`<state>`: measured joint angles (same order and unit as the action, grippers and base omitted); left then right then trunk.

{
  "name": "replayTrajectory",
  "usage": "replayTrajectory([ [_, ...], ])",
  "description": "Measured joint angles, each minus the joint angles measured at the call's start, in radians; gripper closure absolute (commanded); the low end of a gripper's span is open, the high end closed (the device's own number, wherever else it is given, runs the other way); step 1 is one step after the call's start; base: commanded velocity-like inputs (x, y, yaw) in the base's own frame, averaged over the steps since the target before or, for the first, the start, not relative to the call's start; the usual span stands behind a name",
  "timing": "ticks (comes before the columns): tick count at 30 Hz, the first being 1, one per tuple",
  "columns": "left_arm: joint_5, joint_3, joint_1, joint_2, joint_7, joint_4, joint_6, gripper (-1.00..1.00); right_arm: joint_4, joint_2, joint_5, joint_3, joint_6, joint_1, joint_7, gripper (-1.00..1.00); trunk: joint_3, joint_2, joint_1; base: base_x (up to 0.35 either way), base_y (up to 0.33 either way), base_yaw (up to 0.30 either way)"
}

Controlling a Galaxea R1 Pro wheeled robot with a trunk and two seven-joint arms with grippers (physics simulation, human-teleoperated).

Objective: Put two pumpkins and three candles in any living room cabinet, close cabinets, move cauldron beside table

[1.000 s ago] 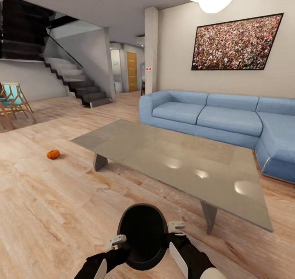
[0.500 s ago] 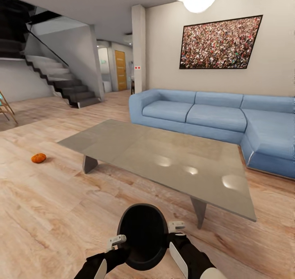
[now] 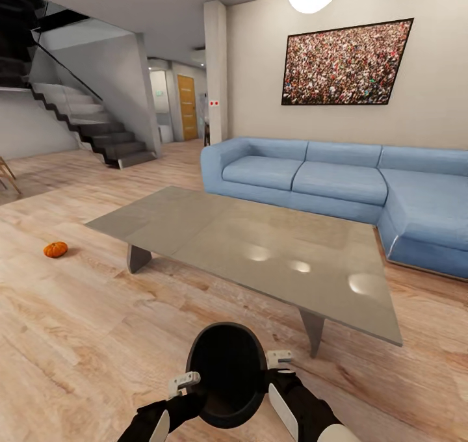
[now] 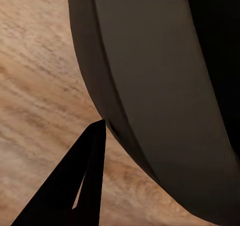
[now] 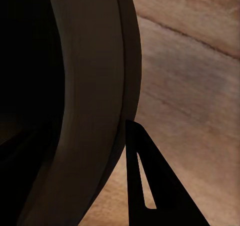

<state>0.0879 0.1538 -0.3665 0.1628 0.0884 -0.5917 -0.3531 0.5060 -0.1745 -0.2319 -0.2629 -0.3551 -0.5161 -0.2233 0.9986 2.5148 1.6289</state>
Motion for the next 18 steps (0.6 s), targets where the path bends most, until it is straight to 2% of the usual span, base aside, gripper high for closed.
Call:
replayTrajectory([
  [18, 0.000, 0.000, 0.000, 0.000, 0.000, 0.000, 0.000, 1.00, 0.000, 0.000, 0.000, 0.000, 0.000, 0.000, 0.000, 1.00, -0.016, 0.000, 0.000, 0.000, 0.000, -0.197],
])
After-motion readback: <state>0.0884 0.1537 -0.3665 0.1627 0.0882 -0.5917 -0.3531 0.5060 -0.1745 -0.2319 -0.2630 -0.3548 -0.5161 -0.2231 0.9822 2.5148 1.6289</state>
